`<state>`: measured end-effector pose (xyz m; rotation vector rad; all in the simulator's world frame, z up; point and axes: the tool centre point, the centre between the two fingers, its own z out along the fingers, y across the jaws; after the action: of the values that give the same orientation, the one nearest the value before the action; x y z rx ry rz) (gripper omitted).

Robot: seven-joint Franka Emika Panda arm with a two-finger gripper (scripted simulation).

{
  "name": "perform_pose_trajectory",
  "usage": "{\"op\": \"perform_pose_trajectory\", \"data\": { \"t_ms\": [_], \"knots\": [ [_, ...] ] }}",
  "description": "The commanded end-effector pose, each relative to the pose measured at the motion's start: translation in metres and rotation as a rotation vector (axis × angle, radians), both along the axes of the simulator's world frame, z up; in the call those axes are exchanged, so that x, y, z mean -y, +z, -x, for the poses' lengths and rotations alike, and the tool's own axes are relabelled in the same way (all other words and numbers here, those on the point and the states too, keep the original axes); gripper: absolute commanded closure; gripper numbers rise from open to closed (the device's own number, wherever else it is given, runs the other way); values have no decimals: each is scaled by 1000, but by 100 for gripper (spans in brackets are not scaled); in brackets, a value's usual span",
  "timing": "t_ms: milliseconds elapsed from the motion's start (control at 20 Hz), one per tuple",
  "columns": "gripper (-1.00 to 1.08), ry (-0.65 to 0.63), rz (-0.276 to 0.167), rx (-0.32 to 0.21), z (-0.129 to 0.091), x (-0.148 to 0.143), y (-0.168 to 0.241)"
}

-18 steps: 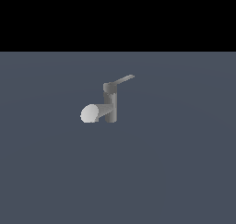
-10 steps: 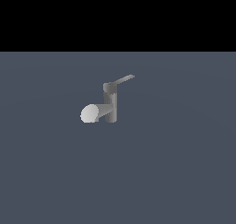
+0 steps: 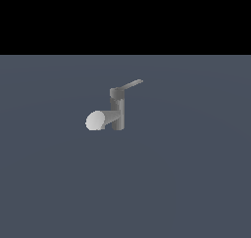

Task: Turn on the faucet by rotating a designated handle.

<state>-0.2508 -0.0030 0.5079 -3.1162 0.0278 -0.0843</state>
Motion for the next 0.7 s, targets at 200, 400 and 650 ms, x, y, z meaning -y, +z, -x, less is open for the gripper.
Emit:
{"op": "perform_pose_trajectory", "data": {
  "t_ms": [200, 400, 650],
  "knots": [
    [108, -64, -36, -10, -20, 0, -6],
    [108, -132, -68, -22, -41, 0, -12],
    [108, -254, -116, -46, -76, 0, -27]
  ]
}}
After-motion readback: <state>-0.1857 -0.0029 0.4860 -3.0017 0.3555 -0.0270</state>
